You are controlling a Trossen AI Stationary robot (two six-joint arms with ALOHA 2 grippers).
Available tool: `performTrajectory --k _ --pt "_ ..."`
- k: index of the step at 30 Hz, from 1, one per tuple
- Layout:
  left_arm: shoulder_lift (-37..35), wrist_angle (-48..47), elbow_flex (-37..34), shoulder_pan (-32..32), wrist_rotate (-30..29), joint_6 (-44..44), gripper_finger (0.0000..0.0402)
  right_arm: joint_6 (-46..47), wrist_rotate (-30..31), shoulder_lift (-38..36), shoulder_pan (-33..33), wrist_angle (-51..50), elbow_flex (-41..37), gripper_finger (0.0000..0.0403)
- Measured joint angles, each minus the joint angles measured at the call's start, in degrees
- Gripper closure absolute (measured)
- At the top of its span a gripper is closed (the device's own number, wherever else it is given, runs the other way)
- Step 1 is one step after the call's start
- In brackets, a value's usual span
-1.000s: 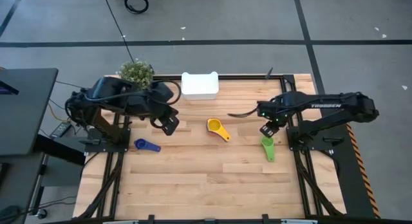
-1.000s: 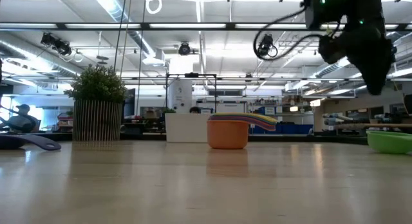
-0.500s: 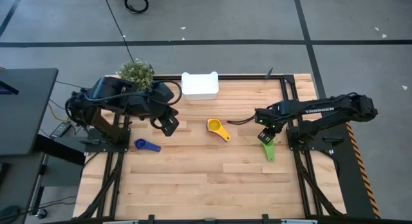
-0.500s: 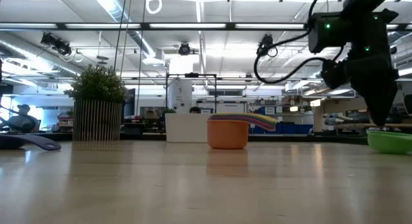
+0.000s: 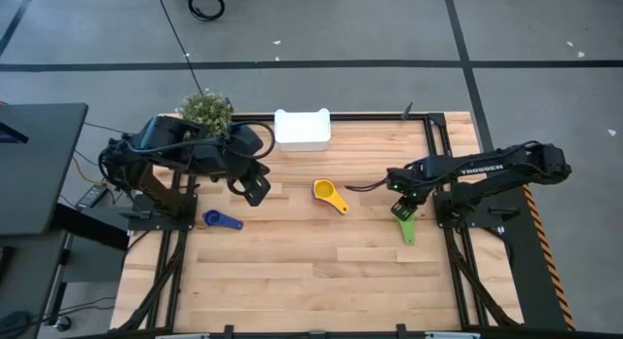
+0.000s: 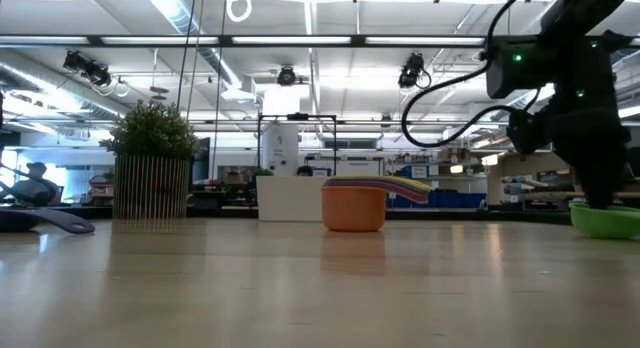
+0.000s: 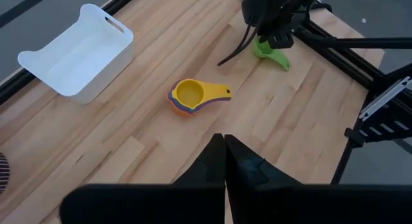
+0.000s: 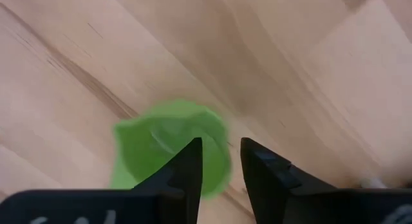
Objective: Nest measuring cups in basket
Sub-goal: Stack the green measuring cup on top of the yellow measuring cup
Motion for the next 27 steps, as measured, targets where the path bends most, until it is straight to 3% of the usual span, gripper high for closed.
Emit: performTrajectory --k 7,12,17,22,27 --pt "0.02 0.0 0.0 0.0 0.0 0.15 0.0399 0.92 -2.13 0.0 0.0 7.3 -1.64 0.0328" --pt "0.02 0.0 0.0 0.02 -0.02 0.4 0.0399 0.03 -3.02 0.0 0.0 10.05 -1.64 0.0386" --pt "0.02 0.0 0.0 0.02 0.0 0.46 0.0399 -0.06 -3.21 0.0 0.0 10.15 -0.4 0.039" --pt "0.02 0.0 0.0 0.02 0.0 0.5 0.0399 -2.52 -1.65 0.0 0.0 4.62 6.73 0.0391" --pt "0.02 0.0 0.0 0.02 0.01 1.73 0.0399 -9.34 -0.54 2.06 -0.07 -4.5 20.18 0.0391"
